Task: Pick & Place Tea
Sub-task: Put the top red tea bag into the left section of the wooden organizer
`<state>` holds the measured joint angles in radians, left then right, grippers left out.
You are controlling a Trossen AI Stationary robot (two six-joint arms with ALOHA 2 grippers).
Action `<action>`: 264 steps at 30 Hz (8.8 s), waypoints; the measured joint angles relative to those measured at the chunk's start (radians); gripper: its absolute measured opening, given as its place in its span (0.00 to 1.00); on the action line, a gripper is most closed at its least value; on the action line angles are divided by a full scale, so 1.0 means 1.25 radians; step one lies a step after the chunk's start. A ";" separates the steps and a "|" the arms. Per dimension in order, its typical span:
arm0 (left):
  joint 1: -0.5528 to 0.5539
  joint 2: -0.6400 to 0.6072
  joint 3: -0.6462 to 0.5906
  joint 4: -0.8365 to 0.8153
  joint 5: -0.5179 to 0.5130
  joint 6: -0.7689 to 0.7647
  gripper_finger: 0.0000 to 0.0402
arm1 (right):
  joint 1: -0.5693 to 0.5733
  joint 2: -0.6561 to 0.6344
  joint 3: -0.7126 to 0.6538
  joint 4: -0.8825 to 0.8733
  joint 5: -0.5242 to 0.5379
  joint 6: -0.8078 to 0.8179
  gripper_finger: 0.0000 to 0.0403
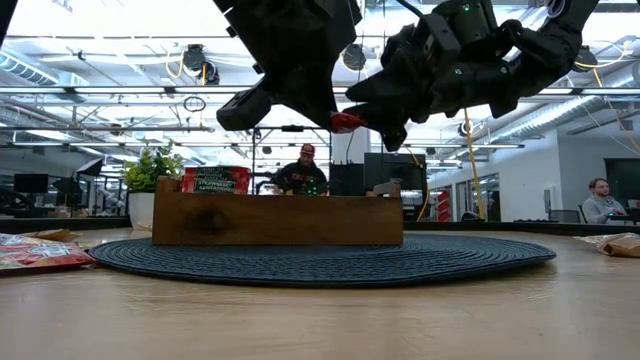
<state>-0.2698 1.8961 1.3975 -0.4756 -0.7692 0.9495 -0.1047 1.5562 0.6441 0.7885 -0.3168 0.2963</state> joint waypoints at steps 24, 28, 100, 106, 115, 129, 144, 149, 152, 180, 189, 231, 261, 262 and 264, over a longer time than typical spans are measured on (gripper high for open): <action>-0.013 0.000 0.000 0.016 -0.042 0.017 0.03 | -0.039 0.001 -0.001 0.017 -0.002 0.046 0.47; -0.013 0.000 0.000 0.016 -0.042 0.017 0.02 | -0.038 0.001 -0.001 0.025 -0.002 0.045 0.38; -0.026 0.000 0.000 0.026 -0.216 0.203 0.02 | -0.041 0.010 0.038 0.104 0.021 -0.041 0.15; -0.026 0.000 0.000 0.035 -0.203 0.189 0.05 | -0.038 0.008 0.038 0.087 0.020 -0.106 0.01; -0.023 0.000 0.000 0.114 -0.198 0.018 0.22 | -0.022 0.006 0.038 0.092 0.062 -0.149 0.00; -0.037 -0.006 0.001 0.079 -0.137 -0.471 0.77 | -0.019 0.002 0.037 0.102 0.270 -0.256 0.00; 0.097 -0.207 -0.231 0.206 0.058 -0.697 0.66 | 0.038 0.002 0.037 0.121 0.473 -0.402 0.00; 0.134 -0.328 -0.390 0.533 0.224 -0.707 0.62 | 0.044 0.002 0.036 0.130 0.482 -0.402 0.00; 0.158 -0.355 -0.470 0.670 0.295 -0.711 0.62 | 0.048 0.002 0.037 0.145 0.460 -0.393 0.00; 0.171 -0.354 -0.534 0.878 0.405 -0.754 0.62 | 0.128 0.001 0.037 0.219 0.436 -0.399 0.00; 0.170 -0.354 -0.534 0.902 0.442 -0.735 0.43 | 0.132 0.001 0.037 0.215 0.438 -0.400 0.00; 0.191 -0.354 -0.534 0.867 0.517 -0.681 0.02 | 0.133 0.001 0.036 0.239 0.429 -0.414 0.00; 0.001 -0.461 -0.535 0.187 0.330 -1.091 0.00 | 0.136 0.001 0.037 0.239 0.444 -0.392 0.00; 0.000 -0.455 -0.535 0.176 0.320 -1.108 0.00 | 0.136 0.001 0.037 0.239 0.444 -0.393 0.00; -0.001 -0.438 -0.535 0.157 0.307 -1.136 0.00 | 0.136 0.001 0.037 0.240 0.444 -0.392 0.00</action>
<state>-0.2710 1.3482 0.7292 -0.2797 -0.3861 -0.4701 0.0655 1.5570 0.6899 1.0882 0.2386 -0.1934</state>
